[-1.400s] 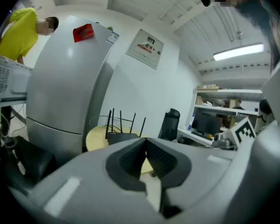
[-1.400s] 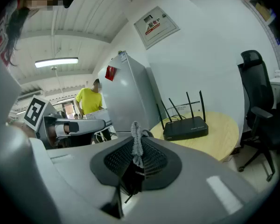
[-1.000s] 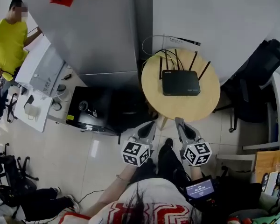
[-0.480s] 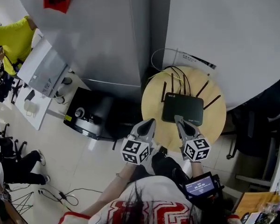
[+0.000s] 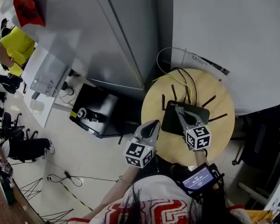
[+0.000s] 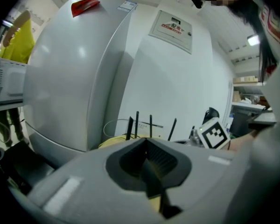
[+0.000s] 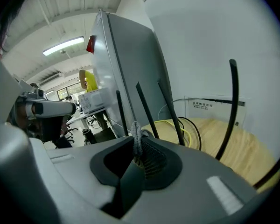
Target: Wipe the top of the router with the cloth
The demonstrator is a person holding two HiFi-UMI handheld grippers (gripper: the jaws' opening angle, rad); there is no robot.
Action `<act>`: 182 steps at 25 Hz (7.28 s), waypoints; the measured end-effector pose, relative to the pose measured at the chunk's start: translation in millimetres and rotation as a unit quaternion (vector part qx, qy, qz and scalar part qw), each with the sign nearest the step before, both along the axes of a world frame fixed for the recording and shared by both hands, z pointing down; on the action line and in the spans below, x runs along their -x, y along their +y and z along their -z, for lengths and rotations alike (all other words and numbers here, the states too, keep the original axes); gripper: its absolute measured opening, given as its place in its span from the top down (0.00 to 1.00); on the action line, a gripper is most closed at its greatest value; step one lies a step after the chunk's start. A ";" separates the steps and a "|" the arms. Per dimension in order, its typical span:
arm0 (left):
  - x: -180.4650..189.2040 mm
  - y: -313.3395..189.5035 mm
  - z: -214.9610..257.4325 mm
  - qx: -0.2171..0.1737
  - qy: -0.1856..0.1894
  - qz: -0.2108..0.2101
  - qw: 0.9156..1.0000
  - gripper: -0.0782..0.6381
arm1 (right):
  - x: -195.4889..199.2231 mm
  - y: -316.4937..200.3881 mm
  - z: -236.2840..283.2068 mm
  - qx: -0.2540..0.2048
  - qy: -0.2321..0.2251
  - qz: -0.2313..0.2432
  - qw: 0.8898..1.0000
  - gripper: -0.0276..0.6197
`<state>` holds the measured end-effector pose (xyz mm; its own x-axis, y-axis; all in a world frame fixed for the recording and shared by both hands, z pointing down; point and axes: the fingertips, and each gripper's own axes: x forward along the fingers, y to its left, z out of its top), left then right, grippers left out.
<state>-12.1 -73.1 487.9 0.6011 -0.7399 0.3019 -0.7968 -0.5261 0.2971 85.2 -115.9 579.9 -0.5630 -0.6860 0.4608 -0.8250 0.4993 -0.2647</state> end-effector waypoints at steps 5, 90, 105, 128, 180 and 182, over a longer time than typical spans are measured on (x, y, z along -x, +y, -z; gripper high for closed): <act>3.0 -13.5 -8.4 0.015 -0.012 -0.002 1.000 0.89 | 7.1 -31.4 -15.2 0.015 0.012 0.017 1.000 0.89; -34.8 -18.3 -9.4 0.014 0.027 -0.104 0.994 0.89 | 21.8 84.3 -58.3 0.100 0.045 0.019 0.994 0.89; -39.7 -19.6 -7.8 0.010 0.024 -0.106 0.994 0.89 | -20.0 52.4 -51.3 0.079 0.055 -0.012 0.995 0.89; -23.2 -27.3 -19.7 0.031 0.012 -0.061 0.998 0.89 | -64.8 19.4 -59.7 0.087 0.061 -0.049 0.993 0.89; -52.3 -9.6 -23.4 0.037 0.008 -0.075 0.996 0.89 | -119.0 25.3 -59.3 0.071 0.074 -0.104 0.989 0.89; -58.5 -9.0 -23.1 0.036 0.011 -0.087 0.995 0.89 | -116.3 37.1 -59.8 0.076 0.069 -0.108 0.989 0.89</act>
<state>46.4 -82.1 511.0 0.7257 -0.6003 0.3362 -0.6880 -0.6327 0.3553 201.6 -78.8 639.7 -0.3355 -0.7008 0.6295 -0.9415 0.2709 -0.2003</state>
